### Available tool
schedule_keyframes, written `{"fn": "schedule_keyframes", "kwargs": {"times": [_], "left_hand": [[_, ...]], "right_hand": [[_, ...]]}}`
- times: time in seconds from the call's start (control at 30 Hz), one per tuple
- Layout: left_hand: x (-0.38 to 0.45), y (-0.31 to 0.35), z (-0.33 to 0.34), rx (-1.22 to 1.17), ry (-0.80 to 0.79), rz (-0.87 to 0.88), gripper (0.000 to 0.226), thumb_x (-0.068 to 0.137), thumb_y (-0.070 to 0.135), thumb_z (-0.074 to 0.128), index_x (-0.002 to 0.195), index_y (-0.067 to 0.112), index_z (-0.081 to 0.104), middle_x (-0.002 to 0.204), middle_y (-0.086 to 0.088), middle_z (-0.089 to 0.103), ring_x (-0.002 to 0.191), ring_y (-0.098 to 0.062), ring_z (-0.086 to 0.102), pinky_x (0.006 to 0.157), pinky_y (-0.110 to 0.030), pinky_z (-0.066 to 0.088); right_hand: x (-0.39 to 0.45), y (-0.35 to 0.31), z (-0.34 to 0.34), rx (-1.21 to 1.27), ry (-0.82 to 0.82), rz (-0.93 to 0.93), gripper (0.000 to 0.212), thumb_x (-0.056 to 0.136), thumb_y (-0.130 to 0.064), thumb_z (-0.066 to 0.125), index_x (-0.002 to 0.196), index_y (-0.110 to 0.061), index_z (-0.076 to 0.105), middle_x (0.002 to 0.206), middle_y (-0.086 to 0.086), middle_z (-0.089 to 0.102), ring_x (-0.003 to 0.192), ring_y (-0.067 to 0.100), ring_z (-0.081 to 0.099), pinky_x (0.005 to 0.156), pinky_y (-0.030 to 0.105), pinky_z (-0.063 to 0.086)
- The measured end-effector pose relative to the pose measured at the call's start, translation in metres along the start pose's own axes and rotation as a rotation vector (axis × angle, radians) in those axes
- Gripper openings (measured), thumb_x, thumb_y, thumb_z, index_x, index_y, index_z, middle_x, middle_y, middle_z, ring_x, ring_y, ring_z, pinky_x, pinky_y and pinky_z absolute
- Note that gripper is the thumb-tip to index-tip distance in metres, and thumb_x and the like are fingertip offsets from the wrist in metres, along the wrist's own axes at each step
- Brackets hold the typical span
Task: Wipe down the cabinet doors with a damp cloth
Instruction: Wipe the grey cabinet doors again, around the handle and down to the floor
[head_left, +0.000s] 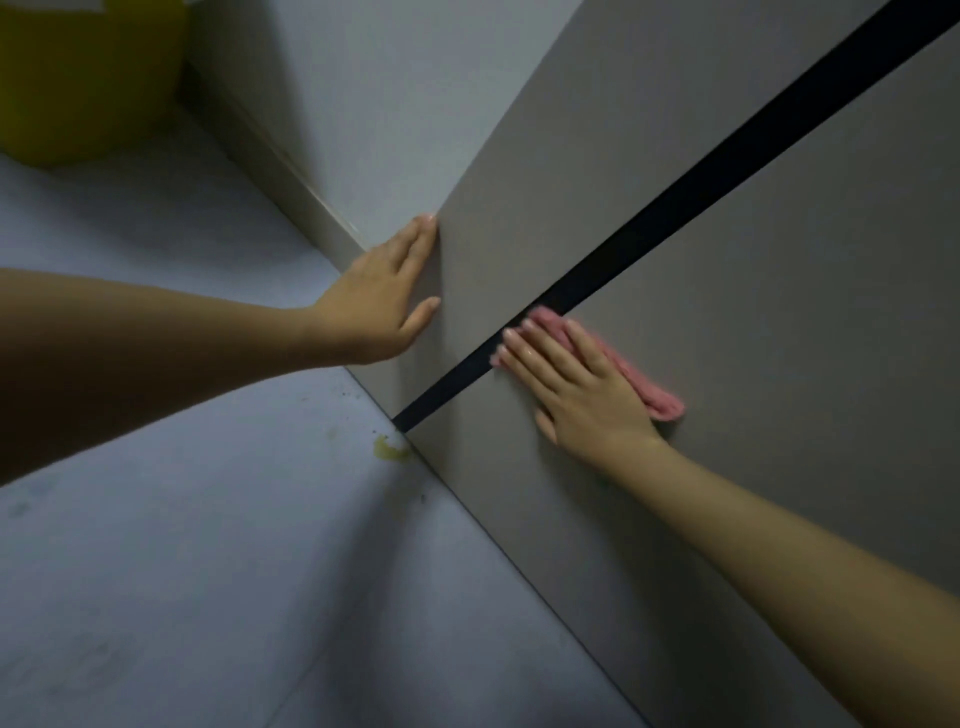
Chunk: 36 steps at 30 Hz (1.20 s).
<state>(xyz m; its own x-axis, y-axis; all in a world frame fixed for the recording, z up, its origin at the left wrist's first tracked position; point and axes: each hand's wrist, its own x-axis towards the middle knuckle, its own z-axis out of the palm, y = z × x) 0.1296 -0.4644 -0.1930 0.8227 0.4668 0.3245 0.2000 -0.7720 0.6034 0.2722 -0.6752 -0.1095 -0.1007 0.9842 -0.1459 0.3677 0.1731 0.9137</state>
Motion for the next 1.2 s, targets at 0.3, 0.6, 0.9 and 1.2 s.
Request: {"fn": "schedule_keyframes", "kwargs": {"times": [0.3, 0.6, 0.9, 1.2], "left_hand": [[0.013, -0.030, 0.006, 0.051, -0.046, 0.099, 0.078, 0.100, 0.036, 0.042, 0.148, 0.021, -0.017, 0.158, -0.013, 0.016, 0.102, -0.036, 0.058, 0.077, -0.036, 0.045], [0.033, -0.061, 0.015, -0.274, -0.077, -0.036, 0.066, 0.092, 0.032, 0.061, 0.149, 0.026, 0.029, 0.114, -0.012, 0.064, 0.100, -0.026, 0.062, 0.078, -0.025, 0.040], [0.045, -0.080, 0.011, -0.629, -0.221, -0.177, 0.047, 0.078, 0.036, 0.076, 0.122, 0.027, 0.065, 0.113, 0.001, 0.070, 0.099, -0.005, 0.064, 0.081, -0.013, 0.043], [0.058, -0.088, 0.013, -0.764, -0.306, -0.256, 0.055, 0.077, 0.025, 0.078, 0.128, 0.017, 0.061, 0.119, -0.007, 0.066, 0.093, -0.007, 0.061, 0.073, -0.005, 0.044]], "right_hand": [[0.055, -0.036, 0.002, -0.021, -0.150, -0.075, 0.069, 0.098, -0.044, 0.017, 0.149, -0.006, -0.011, 0.153, 0.015, -0.018, 0.143, 0.031, -0.016, 0.108, 0.050, -0.027], [0.086, -0.046, -0.001, 0.092, -0.276, -0.243, 0.069, 0.100, -0.043, 0.015, 0.141, -0.004, -0.023, 0.143, 0.016, -0.033, 0.131, 0.032, -0.033, 0.100, 0.050, -0.034], [0.061, -0.049, -0.004, 0.122, -0.322, -0.236, 0.069, 0.096, -0.045, 0.021, 0.146, -0.015, -0.014, 0.149, 0.014, -0.023, 0.137, 0.030, -0.026, 0.105, 0.049, -0.033], [0.159, -0.081, 0.004, 0.141, -0.312, -0.286, 0.067, 0.100, -0.040, 0.018, 0.141, -0.003, -0.020, 0.143, 0.016, -0.029, 0.143, 0.033, -0.021, 0.106, 0.049, -0.025]]}}
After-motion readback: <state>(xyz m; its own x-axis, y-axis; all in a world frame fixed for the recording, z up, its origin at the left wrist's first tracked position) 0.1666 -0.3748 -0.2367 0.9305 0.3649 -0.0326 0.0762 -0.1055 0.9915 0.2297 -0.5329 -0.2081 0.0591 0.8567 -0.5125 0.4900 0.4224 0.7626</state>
